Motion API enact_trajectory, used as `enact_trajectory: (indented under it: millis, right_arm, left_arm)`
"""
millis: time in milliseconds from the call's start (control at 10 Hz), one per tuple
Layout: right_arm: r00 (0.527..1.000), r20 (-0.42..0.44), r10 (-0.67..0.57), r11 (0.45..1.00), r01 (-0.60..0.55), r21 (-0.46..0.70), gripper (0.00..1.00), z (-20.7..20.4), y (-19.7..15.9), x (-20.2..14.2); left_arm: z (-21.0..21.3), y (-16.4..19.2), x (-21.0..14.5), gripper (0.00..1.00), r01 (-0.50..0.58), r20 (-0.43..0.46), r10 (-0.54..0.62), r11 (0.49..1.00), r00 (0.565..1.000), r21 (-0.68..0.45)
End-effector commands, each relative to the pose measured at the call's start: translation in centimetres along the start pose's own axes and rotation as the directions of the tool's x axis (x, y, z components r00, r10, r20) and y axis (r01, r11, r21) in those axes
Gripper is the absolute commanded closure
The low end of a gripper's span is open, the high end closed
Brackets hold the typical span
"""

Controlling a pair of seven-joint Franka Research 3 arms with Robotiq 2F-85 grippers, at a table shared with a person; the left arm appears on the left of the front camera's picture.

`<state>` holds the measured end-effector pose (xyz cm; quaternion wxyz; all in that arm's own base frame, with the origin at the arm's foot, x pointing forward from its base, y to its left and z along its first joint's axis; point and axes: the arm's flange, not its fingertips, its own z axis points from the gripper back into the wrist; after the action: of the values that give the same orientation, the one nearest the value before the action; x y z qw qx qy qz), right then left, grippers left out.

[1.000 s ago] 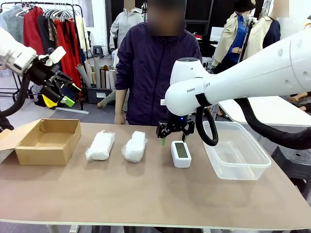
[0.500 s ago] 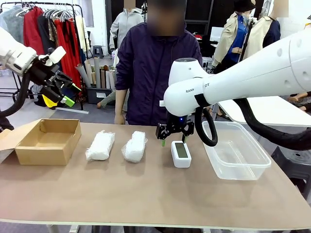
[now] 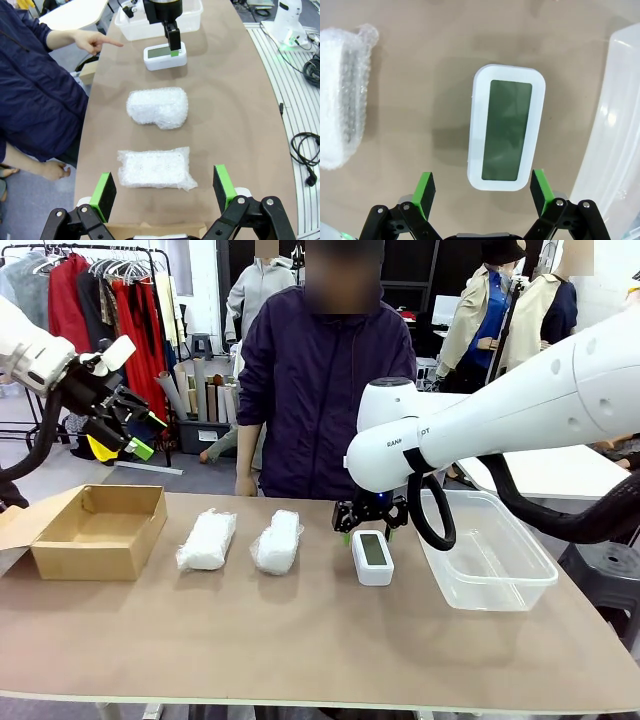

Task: Separate and place wrapped and unwrapped clocks.
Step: Pick up the Digital clock indicated by the person.

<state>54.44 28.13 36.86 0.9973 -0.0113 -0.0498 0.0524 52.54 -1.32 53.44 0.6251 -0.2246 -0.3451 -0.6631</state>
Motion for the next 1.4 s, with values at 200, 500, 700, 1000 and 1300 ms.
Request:
enact_trajectory:
  millis: [200, 500, 700, 1000, 1300]
  right_arm:
    - [0.999, -0.013, -0.047, 0.998, 0.046, -0.041, 0.0, -1.4, 0.1, 1.4]
    - [0.996, -0.031, -0.078, 0.996, 0.076, -0.052, 0.0, -2.7, -0.6, 1.8]
    - [0.996, -0.04, -0.085, 0.995, 0.082, -0.058, 0.0, -3.2, -0.9, 1.9]
    - [0.994, -0.053, -0.091, 0.995, 0.089, -0.054, 0.0, -4.4, -1.0, 2.1]
    - [0.992, -0.061, -0.113, 0.993, 0.11, -0.045, 0.0, -5.5, -1.6, 2.3]
  left_arm:
    - [0.2, 0.0, 0.1, 0.0, 0.002, 0.004, -0.002, 1.0, 1.0, 0.004]
    - [0.2, 0.0, 0.1, 0.0, 0.002, 0.004, -0.002, 1.0, 1.0, 0.004]
    - [0.2, 0.0, 0.1, 0.0, 0.002, 0.004, -0.002, 1.0, 1.0, 0.004]
    - [0.2, 0.0, 0.1, 0.0, 0.002, 0.004, -0.002, 1.0, 1.0, 0.004]
    - [0.2, 0.0, 0.1, 0.0, 0.002, 0.004, -0.002, 1.0, 1.0, 0.004]
